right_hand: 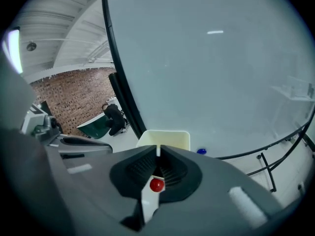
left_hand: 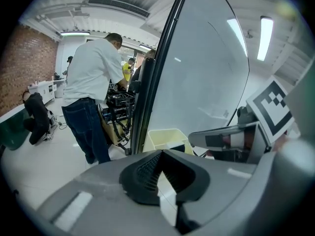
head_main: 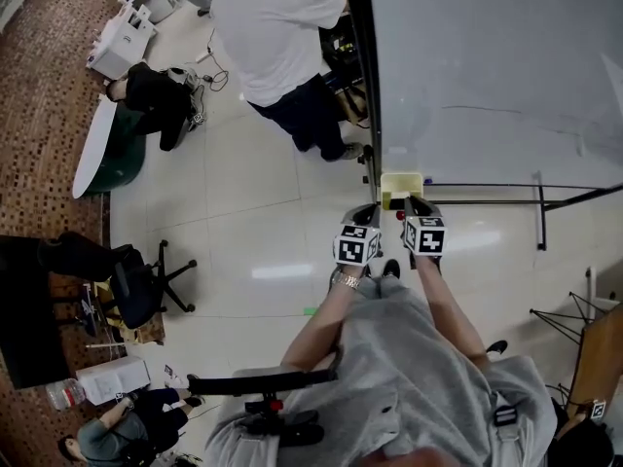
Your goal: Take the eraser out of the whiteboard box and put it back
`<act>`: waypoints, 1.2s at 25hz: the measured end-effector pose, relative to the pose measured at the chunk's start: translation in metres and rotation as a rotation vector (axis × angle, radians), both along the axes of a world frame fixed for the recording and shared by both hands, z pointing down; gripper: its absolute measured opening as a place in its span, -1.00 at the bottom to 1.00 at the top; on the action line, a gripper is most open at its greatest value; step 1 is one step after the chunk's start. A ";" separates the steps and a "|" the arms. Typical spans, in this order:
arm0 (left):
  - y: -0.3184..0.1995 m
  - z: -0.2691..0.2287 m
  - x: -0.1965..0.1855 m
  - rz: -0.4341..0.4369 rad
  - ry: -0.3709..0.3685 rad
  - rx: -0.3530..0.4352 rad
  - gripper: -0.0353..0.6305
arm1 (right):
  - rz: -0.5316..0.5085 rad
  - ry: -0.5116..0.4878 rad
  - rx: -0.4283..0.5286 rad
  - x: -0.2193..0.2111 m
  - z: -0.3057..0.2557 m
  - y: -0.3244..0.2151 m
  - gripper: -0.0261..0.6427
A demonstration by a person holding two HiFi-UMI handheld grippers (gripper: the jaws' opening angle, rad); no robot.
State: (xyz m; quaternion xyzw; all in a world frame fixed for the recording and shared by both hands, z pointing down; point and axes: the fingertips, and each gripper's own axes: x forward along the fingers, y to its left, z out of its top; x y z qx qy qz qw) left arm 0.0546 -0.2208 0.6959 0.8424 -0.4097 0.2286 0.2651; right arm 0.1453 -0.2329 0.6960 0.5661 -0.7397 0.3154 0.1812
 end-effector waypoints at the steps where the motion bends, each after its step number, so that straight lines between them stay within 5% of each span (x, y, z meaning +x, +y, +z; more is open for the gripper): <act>1: 0.002 0.000 0.002 -0.003 0.001 0.000 -0.88 | 0.005 -0.008 0.006 0.003 -0.001 0.002 -0.91; 11: 0.061 -0.007 0.001 0.039 0.027 0.001 -0.88 | -0.032 -0.057 -0.011 -0.030 -0.007 0.060 -0.91; 21: 0.183 0.008 -0.039 0.060 0.050 -0.027 -0.88 | -0.091 0.009 -0.048 -0.103 0.002 0.191 -0.91; 30: 0.204 -0.006 -0.030 0.071 0.012 -0.022 -0.88 | -0.081 -0.015 -0.103 -0.096 0.000 0.225 -0.91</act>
